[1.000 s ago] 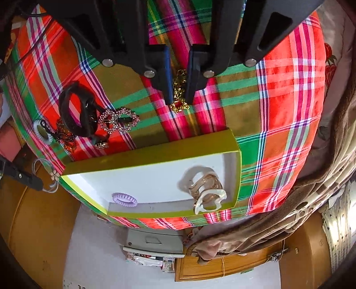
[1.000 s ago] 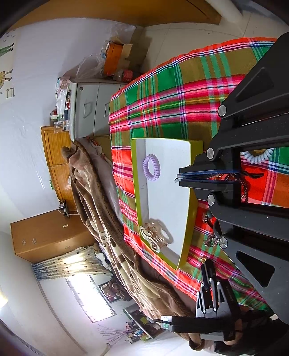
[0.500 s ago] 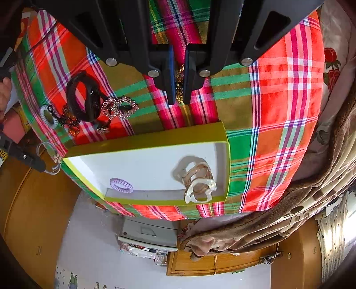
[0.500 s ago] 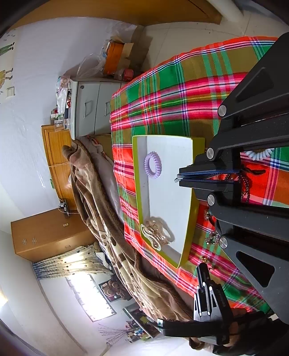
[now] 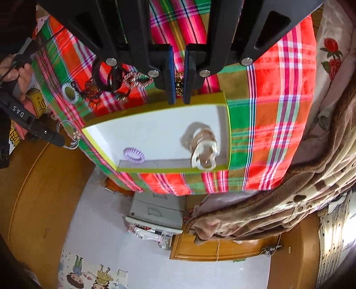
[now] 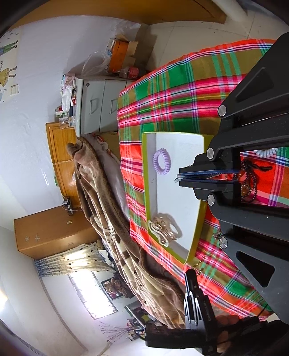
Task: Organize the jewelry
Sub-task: 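Carry the gold chain with the left tool while the right tool carries the grey tie to the box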
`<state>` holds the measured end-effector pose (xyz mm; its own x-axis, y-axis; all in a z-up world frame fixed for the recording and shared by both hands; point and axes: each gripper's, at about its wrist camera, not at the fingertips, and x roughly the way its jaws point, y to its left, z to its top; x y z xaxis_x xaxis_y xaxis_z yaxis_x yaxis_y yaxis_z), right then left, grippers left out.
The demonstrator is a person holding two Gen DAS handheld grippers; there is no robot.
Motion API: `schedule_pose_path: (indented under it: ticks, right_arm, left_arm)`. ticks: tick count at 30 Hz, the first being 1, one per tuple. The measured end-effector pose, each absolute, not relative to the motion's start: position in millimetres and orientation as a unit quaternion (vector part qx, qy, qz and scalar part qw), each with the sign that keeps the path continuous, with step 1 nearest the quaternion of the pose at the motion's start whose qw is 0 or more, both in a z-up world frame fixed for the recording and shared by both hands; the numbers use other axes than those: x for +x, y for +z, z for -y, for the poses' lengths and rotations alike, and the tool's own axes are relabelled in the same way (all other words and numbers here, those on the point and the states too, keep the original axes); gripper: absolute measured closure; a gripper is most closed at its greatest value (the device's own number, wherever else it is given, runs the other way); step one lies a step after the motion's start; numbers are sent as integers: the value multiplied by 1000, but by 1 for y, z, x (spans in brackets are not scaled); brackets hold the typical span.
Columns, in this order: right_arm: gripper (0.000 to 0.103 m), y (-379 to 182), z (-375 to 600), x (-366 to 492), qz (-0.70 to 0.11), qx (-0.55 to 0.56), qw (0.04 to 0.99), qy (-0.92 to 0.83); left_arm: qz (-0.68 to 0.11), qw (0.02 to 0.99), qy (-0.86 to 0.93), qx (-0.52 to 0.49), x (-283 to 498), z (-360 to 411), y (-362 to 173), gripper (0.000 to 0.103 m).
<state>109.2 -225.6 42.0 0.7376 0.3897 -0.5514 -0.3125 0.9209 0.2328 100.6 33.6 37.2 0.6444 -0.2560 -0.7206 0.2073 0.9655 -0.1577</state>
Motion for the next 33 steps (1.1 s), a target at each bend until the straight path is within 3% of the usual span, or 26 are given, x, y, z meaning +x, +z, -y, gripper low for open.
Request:
schedule_pose_path:
  ticks: [15, 33]
  right_arm:
    - [100, 62, 204, 154, -311, 56, 924, 217]
    - [100, 20, 151, 263, -417, 56, 865, 274]
  left_arm:
    - [-372, 916, -151, -26, 140, -23, 72, 97]
    - [-420, 893, -158, -39, 201, -8, 21, 97]
